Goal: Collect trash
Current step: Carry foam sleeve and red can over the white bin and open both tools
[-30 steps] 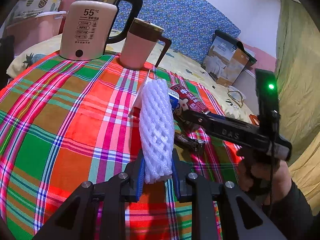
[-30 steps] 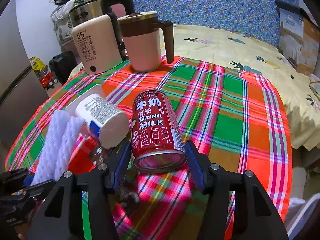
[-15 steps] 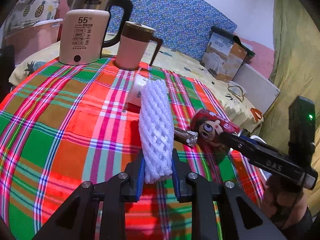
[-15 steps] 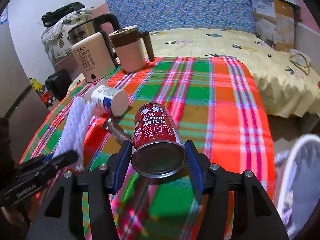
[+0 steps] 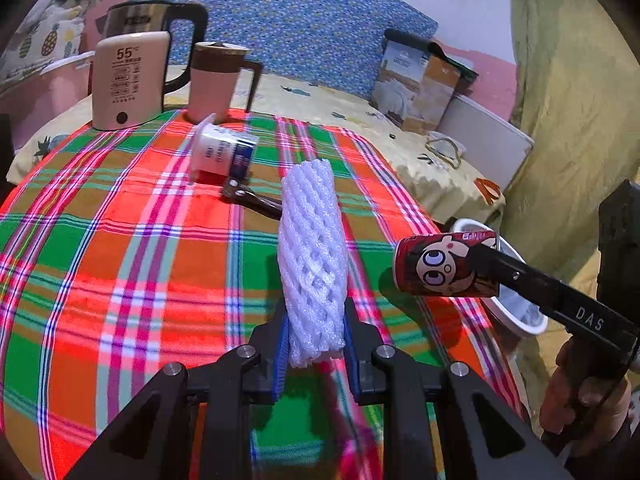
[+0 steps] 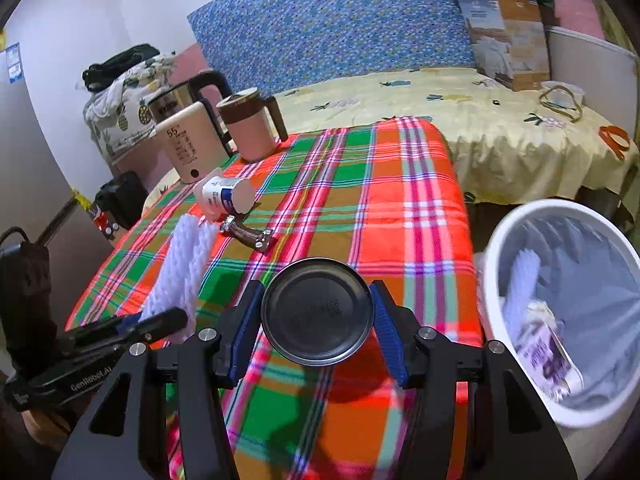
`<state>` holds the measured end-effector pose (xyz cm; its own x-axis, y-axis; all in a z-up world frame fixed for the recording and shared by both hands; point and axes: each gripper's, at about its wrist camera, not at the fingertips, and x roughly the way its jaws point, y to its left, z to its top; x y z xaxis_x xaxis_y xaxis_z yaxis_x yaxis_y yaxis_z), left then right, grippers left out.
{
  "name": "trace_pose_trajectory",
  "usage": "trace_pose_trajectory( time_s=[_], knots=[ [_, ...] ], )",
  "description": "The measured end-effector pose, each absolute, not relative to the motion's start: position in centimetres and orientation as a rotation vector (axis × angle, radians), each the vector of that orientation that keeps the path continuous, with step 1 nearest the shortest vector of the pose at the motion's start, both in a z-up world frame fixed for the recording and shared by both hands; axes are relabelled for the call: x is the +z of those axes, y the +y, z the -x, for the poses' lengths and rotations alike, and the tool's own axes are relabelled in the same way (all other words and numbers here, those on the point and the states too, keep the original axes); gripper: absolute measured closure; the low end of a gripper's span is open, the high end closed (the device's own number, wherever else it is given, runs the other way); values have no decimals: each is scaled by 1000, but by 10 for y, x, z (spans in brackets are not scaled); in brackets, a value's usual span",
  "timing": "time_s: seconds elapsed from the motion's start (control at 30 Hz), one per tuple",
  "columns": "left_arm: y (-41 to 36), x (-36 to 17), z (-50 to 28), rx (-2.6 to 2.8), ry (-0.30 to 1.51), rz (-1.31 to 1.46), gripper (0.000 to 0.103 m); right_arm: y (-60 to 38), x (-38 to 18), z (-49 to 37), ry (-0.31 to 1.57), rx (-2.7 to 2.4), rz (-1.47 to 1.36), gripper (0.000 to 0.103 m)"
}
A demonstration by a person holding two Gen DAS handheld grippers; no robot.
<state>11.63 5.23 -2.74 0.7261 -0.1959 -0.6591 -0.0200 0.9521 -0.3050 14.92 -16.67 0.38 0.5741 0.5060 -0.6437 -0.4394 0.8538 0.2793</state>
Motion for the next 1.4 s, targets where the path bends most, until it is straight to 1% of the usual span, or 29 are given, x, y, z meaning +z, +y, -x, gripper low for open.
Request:
trace_pose_trajectory(
  time_s=[0.43,1.4],
  knots=[
    [7,-9,-103,-149,750,224,79,-198,7,-129,750,527,-161,48],
    [-99,3,-145,-346,768,106,79,-311,8,-121,674,281,-279,48]
  ],
)
